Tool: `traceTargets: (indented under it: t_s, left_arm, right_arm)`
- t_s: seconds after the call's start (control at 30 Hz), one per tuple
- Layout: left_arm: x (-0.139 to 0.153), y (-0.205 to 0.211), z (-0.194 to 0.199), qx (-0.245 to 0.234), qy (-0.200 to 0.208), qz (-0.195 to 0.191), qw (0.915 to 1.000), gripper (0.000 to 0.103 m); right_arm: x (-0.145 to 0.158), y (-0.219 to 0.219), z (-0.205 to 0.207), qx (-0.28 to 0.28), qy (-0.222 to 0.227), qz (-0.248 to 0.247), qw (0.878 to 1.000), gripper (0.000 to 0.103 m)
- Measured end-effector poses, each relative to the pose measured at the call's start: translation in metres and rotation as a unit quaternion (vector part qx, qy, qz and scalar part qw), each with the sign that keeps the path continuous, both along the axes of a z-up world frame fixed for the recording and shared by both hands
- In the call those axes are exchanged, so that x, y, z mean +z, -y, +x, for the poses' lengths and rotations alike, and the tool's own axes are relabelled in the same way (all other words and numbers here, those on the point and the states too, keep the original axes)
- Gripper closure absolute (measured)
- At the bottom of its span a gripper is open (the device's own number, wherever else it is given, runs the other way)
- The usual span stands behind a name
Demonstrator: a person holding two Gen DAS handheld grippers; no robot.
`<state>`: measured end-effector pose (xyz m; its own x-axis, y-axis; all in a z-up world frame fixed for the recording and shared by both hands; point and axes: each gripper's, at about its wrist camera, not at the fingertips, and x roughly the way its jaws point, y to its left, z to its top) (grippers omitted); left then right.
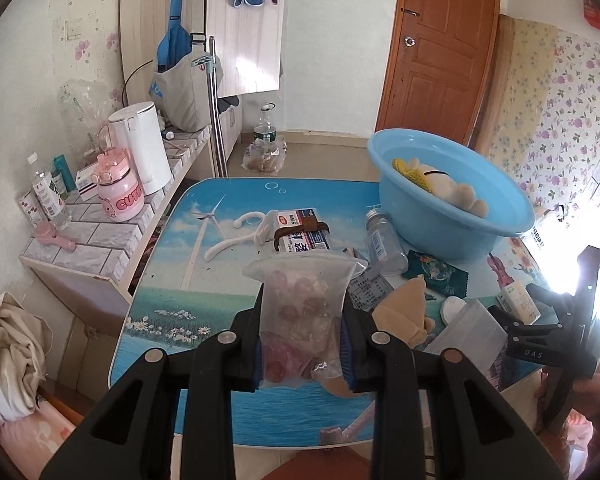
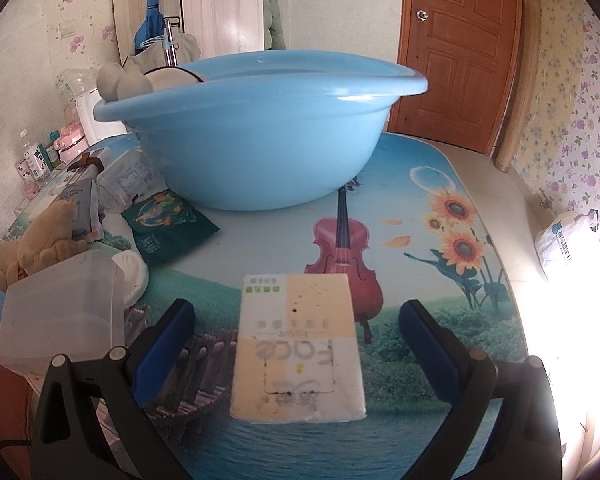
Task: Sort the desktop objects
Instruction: 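Close the right tool on the white Face box and lift it, then carry candy bag and Face box into the blue basin and open both tools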
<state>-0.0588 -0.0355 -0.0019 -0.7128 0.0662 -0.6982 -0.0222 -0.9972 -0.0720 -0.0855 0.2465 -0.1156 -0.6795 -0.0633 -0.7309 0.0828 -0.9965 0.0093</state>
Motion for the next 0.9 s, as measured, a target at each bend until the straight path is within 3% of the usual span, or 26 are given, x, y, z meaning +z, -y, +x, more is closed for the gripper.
traceTargets:
  t_s: [0.27,0.3,0.33,0.4,0.43,0.67,0.9]
  left_arm:
    - [-0.003,-0.005,-0.004,-0.004,0.002,-0.013,0.9999,0.076]
    - [-0.002,-0.005,-0.004,-0.004,0.001,-0.013,0.9999,0.076]
    - [-0.002,-0.005,-0.005,-0.003,0.0,-0.013,0.9999,0.076]
    - [-0.001,-0.003,-0.006,-0.001,0.0,-0.01,0.9999,0.076]
    - [-0.001,-0.002,-0.007,0.001,0.0,-0.009,1.0,0.076]
    - [0.01,-0.011,-0.017,-0.013,-0.007,-0.003,0.9999,0.076]
    - [0.04,-0.048,-0.041,-0.061,-0.044,0.009,0.9971,0.076]
  right_arm:
    - [0.003,-0.005,0.003,-0.003,0.021,0.002,1.0,0.001]
    - [0.004,-0.006,0.005,0.001,0.014,0.002,1.0,0.01]
    - [0.006,-0.006,0.008,0.009,0.009,0.002,1.0,0.029]
    - [0.009,-0.005,0.012,0.031,0.009,0.001,0.999,0.054]
    - [0.01,-0.005,0.013,0.037,0.01,0.003,0.999,0.058]
    - [0.05,-0.014,0.029,0.026,-0.038,-0.012,0.999,0.058]
    - [0.101,-0.017,0.009,0.025,-0.06,-0.032,0.997,0.058]
